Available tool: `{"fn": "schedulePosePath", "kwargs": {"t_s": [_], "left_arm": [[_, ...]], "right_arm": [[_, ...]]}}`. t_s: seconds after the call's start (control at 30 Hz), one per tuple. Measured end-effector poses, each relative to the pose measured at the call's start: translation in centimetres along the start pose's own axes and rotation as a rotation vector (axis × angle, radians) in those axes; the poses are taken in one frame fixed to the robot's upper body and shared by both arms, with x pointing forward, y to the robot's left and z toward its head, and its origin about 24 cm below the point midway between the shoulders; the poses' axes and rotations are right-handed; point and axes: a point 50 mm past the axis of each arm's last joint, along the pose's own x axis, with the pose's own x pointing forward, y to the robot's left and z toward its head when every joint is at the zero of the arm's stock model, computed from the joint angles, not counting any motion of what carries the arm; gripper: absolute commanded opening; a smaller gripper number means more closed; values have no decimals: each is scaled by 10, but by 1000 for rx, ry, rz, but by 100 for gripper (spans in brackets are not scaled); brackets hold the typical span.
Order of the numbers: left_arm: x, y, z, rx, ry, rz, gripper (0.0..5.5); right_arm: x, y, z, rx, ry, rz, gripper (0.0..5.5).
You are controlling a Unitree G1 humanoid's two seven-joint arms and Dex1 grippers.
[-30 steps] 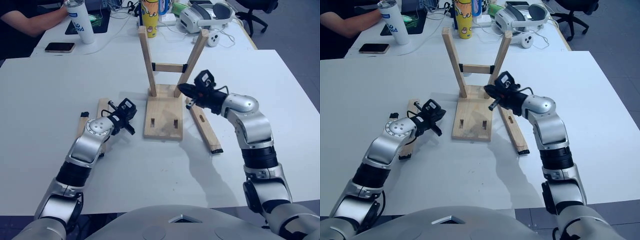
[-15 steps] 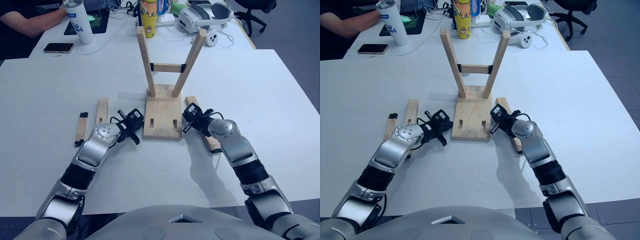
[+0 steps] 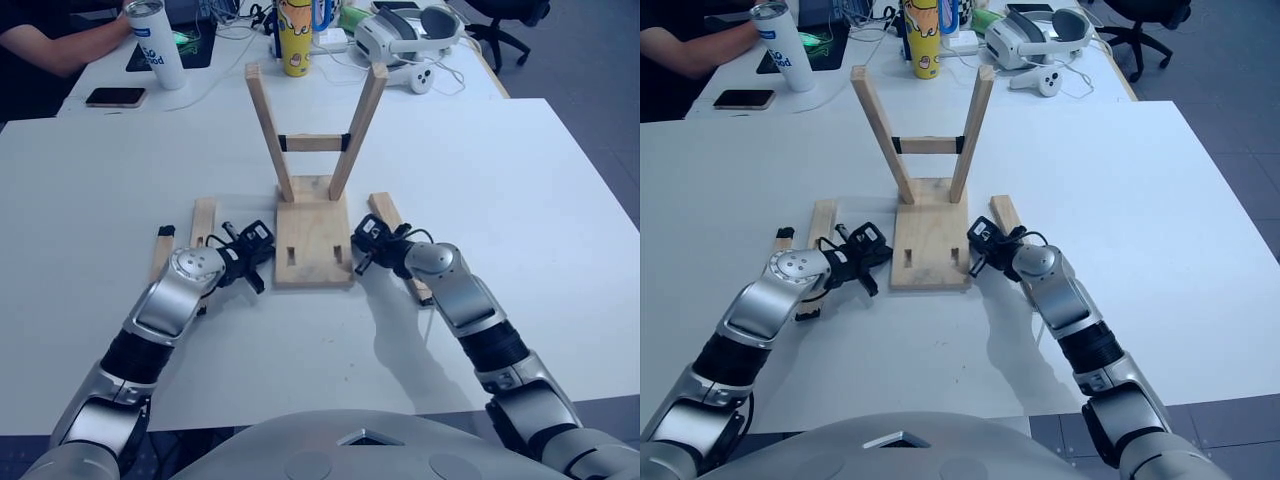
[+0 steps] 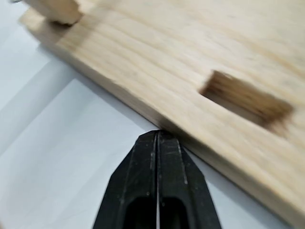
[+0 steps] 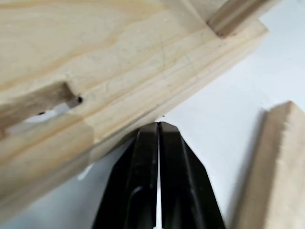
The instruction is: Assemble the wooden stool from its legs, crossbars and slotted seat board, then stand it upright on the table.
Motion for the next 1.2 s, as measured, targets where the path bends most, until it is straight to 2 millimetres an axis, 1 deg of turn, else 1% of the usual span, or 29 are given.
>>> {"fn": "schedulePosePath", "kwargs": {"t_s": [0.03, 0.07, 0.1, 0.13, 0.2, 0.27, 0.33, 0.4, 0.43, 0.5, 0.6, 0.67, 0.7, 0.73, 0.8, 0.9, 1.1, 1.2], "left_arm": [[-1, 4, -2, -11, 5, 19, 2], [-2, 7, -3, -20, 5, 29, 21], [-4, 9, -3, -33, -6, 39, 30], [-6, 14, -1, -60, -34, 59, 41], [-13, 22, 4, -109, -98, 106, 71], [-30, 38, 11, -181, -197, 190, 98], [-50, 55, 11, -256, -279, 302, 127], [-70, 71, -1, -354, -322, 421, 150], [-78, 75, -11, -402, -324, 470, 161], [-87, 77, -34, -466, -275, 537, 186], [-85, 71, -64, -505, -161, 572, 228], [-85, 70, -71, -518, -130, 585, 257], [-84, 70, -72, -531, -124, 584, 273], [-83, 69, -73, -545, -114, 573, 276], [-79, 67, -79, -575, -87, 549, 276], [-75, 62, -85, -636, -54, 507, 276], [-71, 57, -94, -699, -9, 481, 276], [-72, 57, -95, -719, -10, 478, 233]], "right_arm": [[1, 3, 2, -5, -6, 6, 0], [2, 4, 2, -7, -13, 2, 0], [1, 3, 2, -8, -17, -9, 20], [0, 2, 0, 2, -17, -26, 26], [-3, -6, -1, 22, -21, -72, 56], [-9, -18, -1, 37, -30, -148, 84], [-16, -28, -1, 46, -39, -209, 114], [-22, -36, 3, 66, -81, -261, 139], [-25, -39, 6, 89, -124, -285, 150], [-32, -43, 15, 140, -219, -324, 177], [-38, -43, 26, 245, -343, -343, 219], [-40, -43, 29, 310, -386, -343, 249], [-42, -44, 29, 376, -413, -342, 266], [-43, -45, 29, 422, -430, -340, 270], [-45, -44, 31, 479, -458, -331, 270], [-47, -43, 35, 495, -479, -314, 270], [-49, -39, 29, 520, -456, -321, 270], [-48, -38, 29, 524, -448, -326, 272]]}}
